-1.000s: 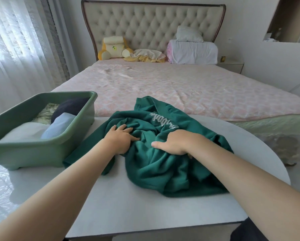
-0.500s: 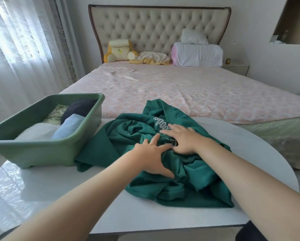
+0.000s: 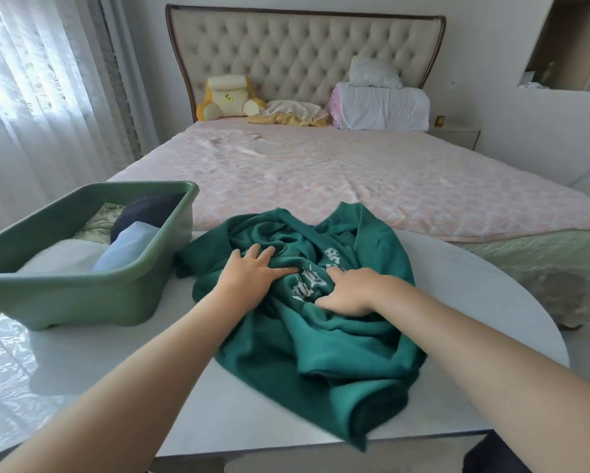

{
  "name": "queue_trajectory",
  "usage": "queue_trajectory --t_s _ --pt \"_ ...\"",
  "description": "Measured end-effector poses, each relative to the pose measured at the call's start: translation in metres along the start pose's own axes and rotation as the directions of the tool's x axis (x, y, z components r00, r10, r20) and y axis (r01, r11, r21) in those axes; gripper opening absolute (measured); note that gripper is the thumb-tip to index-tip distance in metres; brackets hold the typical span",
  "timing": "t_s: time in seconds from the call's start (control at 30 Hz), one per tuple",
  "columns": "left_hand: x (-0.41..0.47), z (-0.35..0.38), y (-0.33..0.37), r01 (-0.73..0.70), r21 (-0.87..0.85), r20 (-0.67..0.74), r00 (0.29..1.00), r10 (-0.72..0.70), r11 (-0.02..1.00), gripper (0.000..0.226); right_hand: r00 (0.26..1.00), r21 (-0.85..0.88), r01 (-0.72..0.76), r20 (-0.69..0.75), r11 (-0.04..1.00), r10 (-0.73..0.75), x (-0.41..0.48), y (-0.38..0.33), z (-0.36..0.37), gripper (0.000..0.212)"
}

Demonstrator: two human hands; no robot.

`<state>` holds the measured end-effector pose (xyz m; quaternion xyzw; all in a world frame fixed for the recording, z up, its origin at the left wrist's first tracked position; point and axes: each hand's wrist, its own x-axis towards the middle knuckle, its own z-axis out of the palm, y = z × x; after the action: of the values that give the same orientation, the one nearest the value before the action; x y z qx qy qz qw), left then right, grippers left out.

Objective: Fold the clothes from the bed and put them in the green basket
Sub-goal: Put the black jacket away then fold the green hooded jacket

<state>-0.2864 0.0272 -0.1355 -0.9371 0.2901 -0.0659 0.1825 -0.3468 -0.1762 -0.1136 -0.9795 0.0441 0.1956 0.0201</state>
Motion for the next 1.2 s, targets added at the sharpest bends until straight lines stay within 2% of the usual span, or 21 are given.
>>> queue_trajectory --t_s 0.1,0.17,0.2,0.27,0.33,0.37,0.4,0.47,0.5,0.57,0.63,0.73,0.83,1.0,1.1,1.2 --pt "0.005 -0.004 0.0 -0.004 -0.007 0.064 0.998 0.005 1.0 0.072 0.993 0.09 0.017 0.119 0.996 -0.028 -0.019 -0.007 -0.01 0.083" --pt "0.005 -0.015 0.0 0.011 -0.056 0.141 0.99 -0.003 0.998 0.073 0.986 0.171 0.047 0.147 0.984 -0.073 -0.024 -0.008 -0.015 0.074" --pt "0.005 -0.024 0.0 0.028 -0.085 0.183 0.983 -0.012 0.996 0.073 0.989 0.171 0.078 0.114 0.982 -0.098 -0.022 -0.005 -0.015 0.071" --pt "0.003 -0.043 0.005 0.059 -0.136 0.192 0.981 -0.032 0.989 0.065 0.986 0.107 0.166 -0.047 0.98 -0.162 -0.015 0.002 -0.015 0.066" --pt "0.0 -0.056 0.017 0.074 -0.203 0.102 0.993 -0.054 0.976 0.049 0.954 0.009 0.195 -0.234 0.981 -0.188 -0.005 0.014 -0.014 0.067" --pt "-0.004 -0.059 0.025 0.081 -0.248 0.066 0.996 -0.067 0.965 0.048 0.935 -0.029 0.168 -0.312 0.985 -0.169 0.0 0.021 -0.012 0.074" --pt "-0.007 -0.059 0.033 0.096 -0.291 0.061 0.995 -0.082 0.952 0.064 0.918 -0.047 0.141 -0.368 0.989 -0.148 0.008 0.028 -0.009 0.084" --pt "-0.016 -0.054 0.049 0.125 -0.334 0.122 0.989 -0.088 0.934 0.11 0.916 -0.052 0.116 -0.38 0.992 -0.127 0.024 0.039 -0.001 0.108" --pt "-0.021 -0.05 0.056 0.118 -0.334 0.142 0.987 -0.074 0.935 0.124 0.932 -0.034 0.12 -0.341 0.992 -0.124 0.03 0.043 0.002 0.115" --pt "-0.025 -0.039 0.063 0.092 -0.33 0.193 0.981 -0.028 0.94 0.135 0.967 0.018 0.116 -0.229 0.993 -0.109 0.038 0.052 0.01 0.116" --pt "-0.024 -0.031 0.062 0.061 -0.326 0.264 0.964 0.029 0.943 0.131 0.985 -0.005 0.088 -0.148 0.996 -0.088 0.039 0.058 0.016 0.102" --pt "-0.017 -0.026 0.048 0.03 -0.312 0.294 0.953 0.067 0.95 0.12 0.975 -0.127 0.068 -0.201 0.99 -0.093 0.033 0.051 0.019 0.087" --pt "-0.008 -0.022 0.027 0.04 -0.289 0.288 0.957 0.046 0.957 0.107 0.966 -0.144 0.061 -0.241 0.988 -0.094 0.021 0.039 0.018 0.076" --pt "-0.002 -0.013 -0.004 0.014 -0.227 0.234 0.971 0.04 0.974 0.066 0.979 -0.156 0.087 -0.167 0.984 -0.113 -0.01 0.02 0.01 0.059" --pt "-0.001 -0.013 -0.011 0.027 -0.181 0.25 0.968 0.02 0.983 0.064 0.982 -0.163 0.149 -0.093 0.975 -0.166 -0.028 0.002 0.008 0.041" --pt "0.0 -0.019 -0.014 0.015 -0.208 0.302 0.952 0.049 0.978 0.071 0.985 -0.079 0.169 -0.007 0.982 -0.17 -0.046 -0.007 0.0 0.033"
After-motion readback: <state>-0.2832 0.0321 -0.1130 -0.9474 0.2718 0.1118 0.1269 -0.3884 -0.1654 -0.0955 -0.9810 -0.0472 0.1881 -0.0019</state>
